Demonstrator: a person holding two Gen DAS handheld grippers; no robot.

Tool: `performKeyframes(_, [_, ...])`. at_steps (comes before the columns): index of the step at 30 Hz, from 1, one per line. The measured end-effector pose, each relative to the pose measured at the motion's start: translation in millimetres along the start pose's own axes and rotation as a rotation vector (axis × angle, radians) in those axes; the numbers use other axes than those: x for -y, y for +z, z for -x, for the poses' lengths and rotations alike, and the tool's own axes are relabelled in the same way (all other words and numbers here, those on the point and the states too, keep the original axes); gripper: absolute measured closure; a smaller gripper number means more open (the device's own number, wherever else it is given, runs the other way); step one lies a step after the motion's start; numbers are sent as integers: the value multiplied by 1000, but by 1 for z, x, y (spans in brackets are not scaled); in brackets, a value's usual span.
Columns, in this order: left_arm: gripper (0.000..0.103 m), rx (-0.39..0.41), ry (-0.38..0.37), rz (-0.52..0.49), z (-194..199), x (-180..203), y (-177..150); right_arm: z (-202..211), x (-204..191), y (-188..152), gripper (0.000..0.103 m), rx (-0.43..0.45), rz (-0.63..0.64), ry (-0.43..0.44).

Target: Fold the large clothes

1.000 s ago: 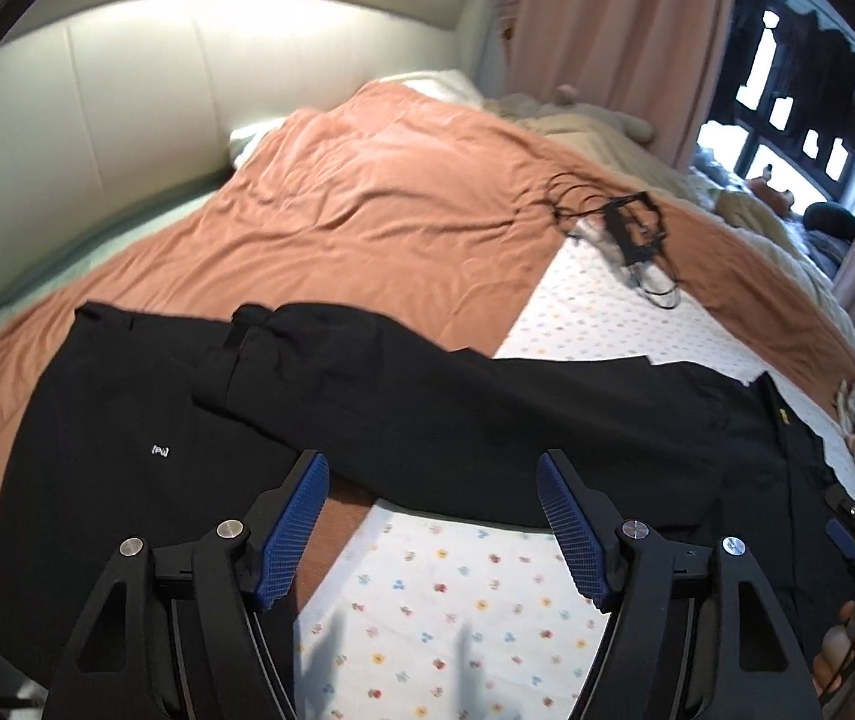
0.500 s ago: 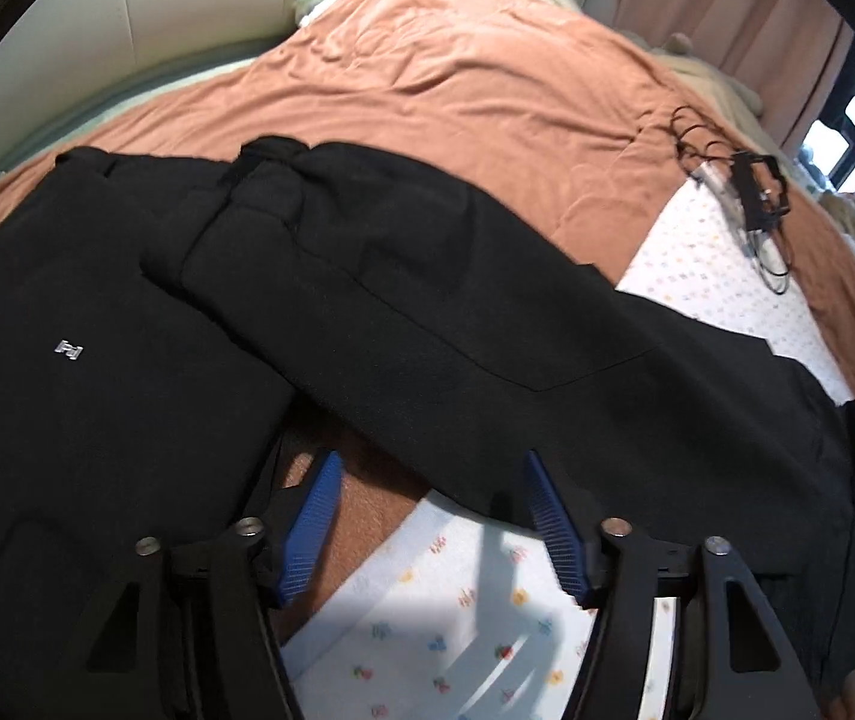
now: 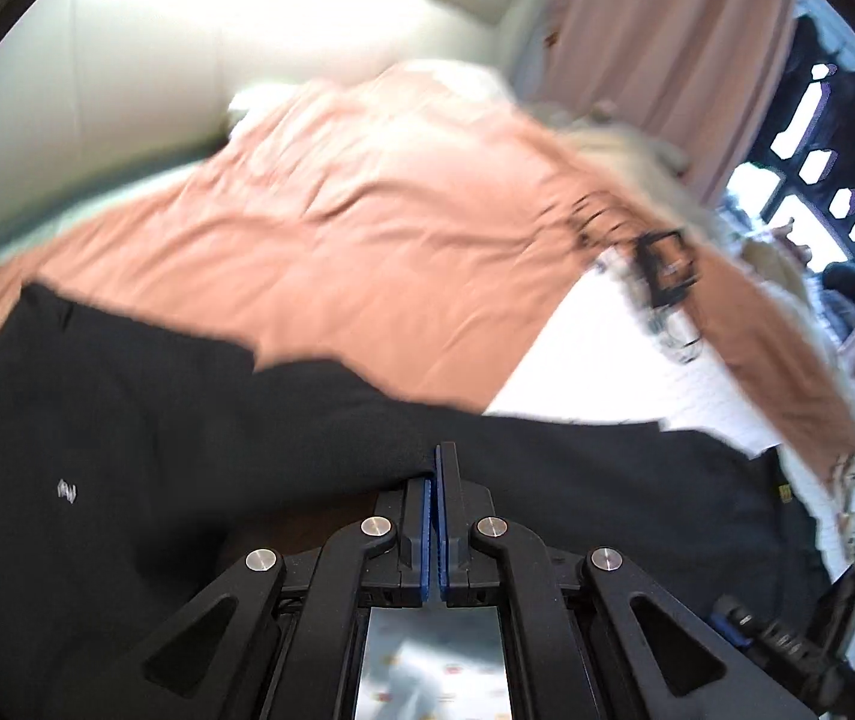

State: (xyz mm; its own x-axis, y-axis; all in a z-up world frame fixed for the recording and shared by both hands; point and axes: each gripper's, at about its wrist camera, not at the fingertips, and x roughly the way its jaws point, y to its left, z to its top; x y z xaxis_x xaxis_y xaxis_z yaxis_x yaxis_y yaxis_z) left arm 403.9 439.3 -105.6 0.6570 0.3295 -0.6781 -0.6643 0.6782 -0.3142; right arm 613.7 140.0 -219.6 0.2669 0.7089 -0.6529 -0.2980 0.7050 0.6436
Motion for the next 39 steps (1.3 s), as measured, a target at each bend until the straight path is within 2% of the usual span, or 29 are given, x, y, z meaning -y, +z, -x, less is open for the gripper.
performKeyframes(4, [103,53,-93,-55,36,43,19,48,11,-10,70,49,-35,-14])
performKeyframes(7, [103,90,-152,-112,62,79,26,87,20,-14,70,82,-36,-69])
performKeyframes(10, [103,115,-219,-162,85,120,33,134,31,-19,68,160,-53,-82])
performKeyframes(14, [103,129,-300,-242,110,172,33,186,49,-28,68,241,-83,-149])
performKeyframes(20, [103,119,-414,-341,134,240,20,237,84,-37,68,312,-143,-221])
performKeyframes(28, [103,64,-531,-441,130,310,-13,280,123,-32,68,410,-175,-266])
performKeyframes(31, [103,22,-567,-467,112,329,-27,290,139,-31,68,416,-240,-244])
performKeyframes(35, [103,-48,-617,-447,80,348,-51,295,143,-25,68,435,-271,-222])
performKeyframes(39, [103,-109,-632,-441,52,371,-79,291,156,-26,68,433,-308,-218])
